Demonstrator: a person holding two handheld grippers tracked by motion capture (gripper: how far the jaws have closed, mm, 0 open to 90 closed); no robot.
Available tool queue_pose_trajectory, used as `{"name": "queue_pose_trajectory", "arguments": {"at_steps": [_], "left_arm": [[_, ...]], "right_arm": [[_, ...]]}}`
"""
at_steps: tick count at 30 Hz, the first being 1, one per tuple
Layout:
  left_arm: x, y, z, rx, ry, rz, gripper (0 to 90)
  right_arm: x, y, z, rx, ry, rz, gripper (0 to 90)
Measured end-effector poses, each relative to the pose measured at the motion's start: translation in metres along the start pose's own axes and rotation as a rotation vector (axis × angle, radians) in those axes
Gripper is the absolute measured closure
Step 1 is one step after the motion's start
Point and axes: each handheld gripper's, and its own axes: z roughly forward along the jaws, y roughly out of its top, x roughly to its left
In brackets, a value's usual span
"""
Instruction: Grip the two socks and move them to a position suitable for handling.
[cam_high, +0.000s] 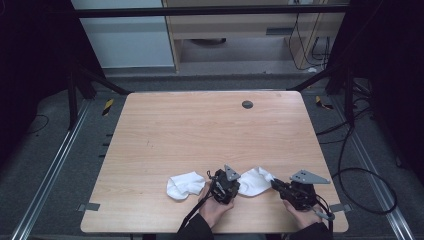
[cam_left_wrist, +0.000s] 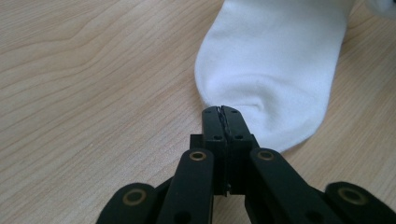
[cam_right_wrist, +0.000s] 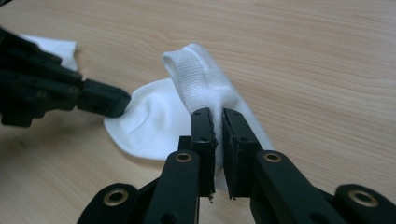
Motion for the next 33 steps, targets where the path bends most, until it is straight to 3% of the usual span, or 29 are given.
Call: {"name": "queue_pose_trajectory", "arguments": {"at_steps": [7,15,19,23,27,32,33], "left_arm": [[-0.001,0.000,-0.001,0.003,-0.004,0.023,89.3],[-0.001,0.000,-0.001,0.007,-0.006,0.042,89.4],[-0.001,0.000,-0.001,0.006,-0.006,0.044,89.4],[0.000,0.000,-0.002,0.002,-0.008,0.037,89.3],[-0.001,0.000,-0.002,-0.003,-0.004,0.035,89.3],[-0.001,0.000,-0.002,-0.007,-0.003,0.034,89.2],[0.000,0.001,-0.001,-0.009,0.002,0.035,89.3]], "right_arm": [[-0.015,0.003,0.005,0.006,-0.046,0.115,83.2],[-0.032,0.006,0.009,0.015,-0.133,0.129,81.8],[-0.039,0.007,0.015,0.032,-0.174,0.108,80.4],[-0.043,0.007,0.018,0.020,-0.216,0.026,73.5],[-0.041,0.009,0.015,-0.013,-0.197,-0.016,65.0],[-0.038,0.007,0.025,0.059,-0.166,-0.051,63.3],[-0.037,0.005,0.030,0.100,-0.179,-0.078,65.3]]}}
